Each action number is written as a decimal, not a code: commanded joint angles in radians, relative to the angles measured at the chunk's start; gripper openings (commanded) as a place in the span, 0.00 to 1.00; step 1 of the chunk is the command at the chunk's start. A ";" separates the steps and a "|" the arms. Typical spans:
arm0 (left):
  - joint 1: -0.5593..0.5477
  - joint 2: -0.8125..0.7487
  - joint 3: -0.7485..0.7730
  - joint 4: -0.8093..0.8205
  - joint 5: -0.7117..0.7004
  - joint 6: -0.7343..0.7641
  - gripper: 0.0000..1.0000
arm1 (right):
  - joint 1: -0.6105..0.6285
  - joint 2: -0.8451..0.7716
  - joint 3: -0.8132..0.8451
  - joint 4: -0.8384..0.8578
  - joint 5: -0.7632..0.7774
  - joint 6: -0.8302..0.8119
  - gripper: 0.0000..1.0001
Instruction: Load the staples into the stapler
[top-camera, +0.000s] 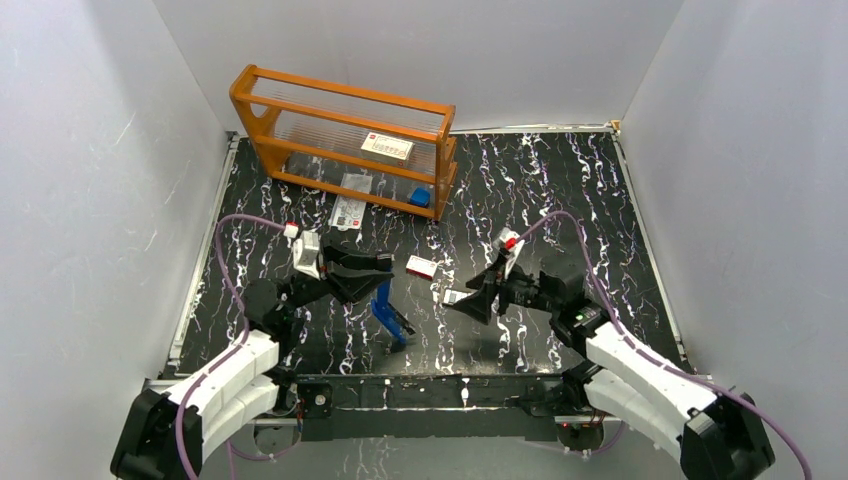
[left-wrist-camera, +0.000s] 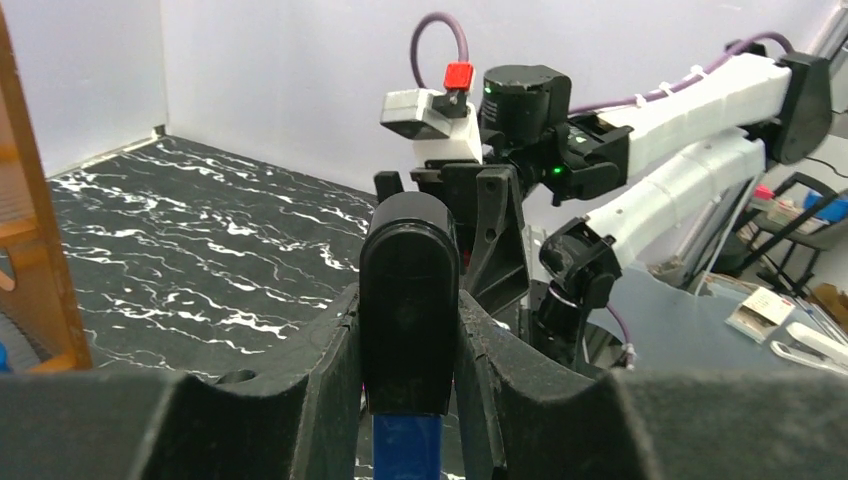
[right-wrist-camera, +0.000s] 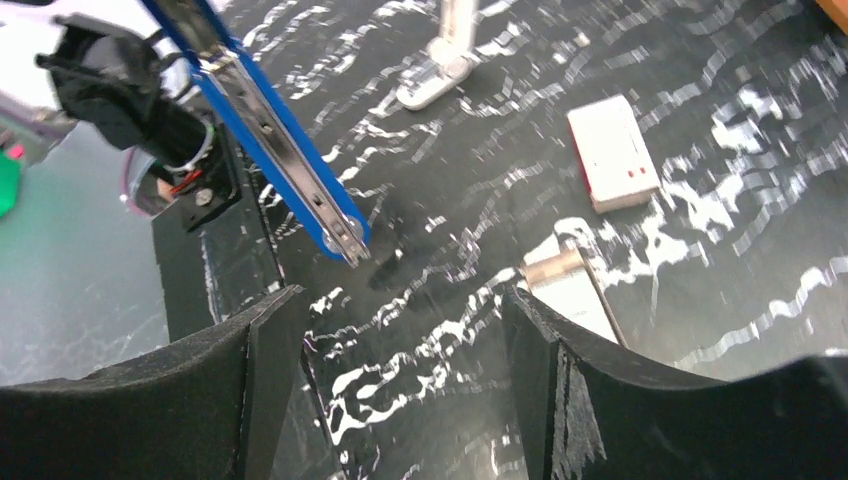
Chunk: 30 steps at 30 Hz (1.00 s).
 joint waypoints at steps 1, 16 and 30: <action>0.003 0.002 0.072 0.086 0.061 -0.047 0.00 | 0.081 0.093 0.055 0.385 -0.135 -0.124 0.80; -0.003 0.044 0.081 0.186 0.091 -0.134 0.00 | 0.375 0.651 0.249 0.866 -0.032 -0.176 0.80; -0.003 0.040 0.062 0.199 0.085 -0.102 0.00 | 0.394 0.680 0.230 0.995 -0.160 -0.060 0.80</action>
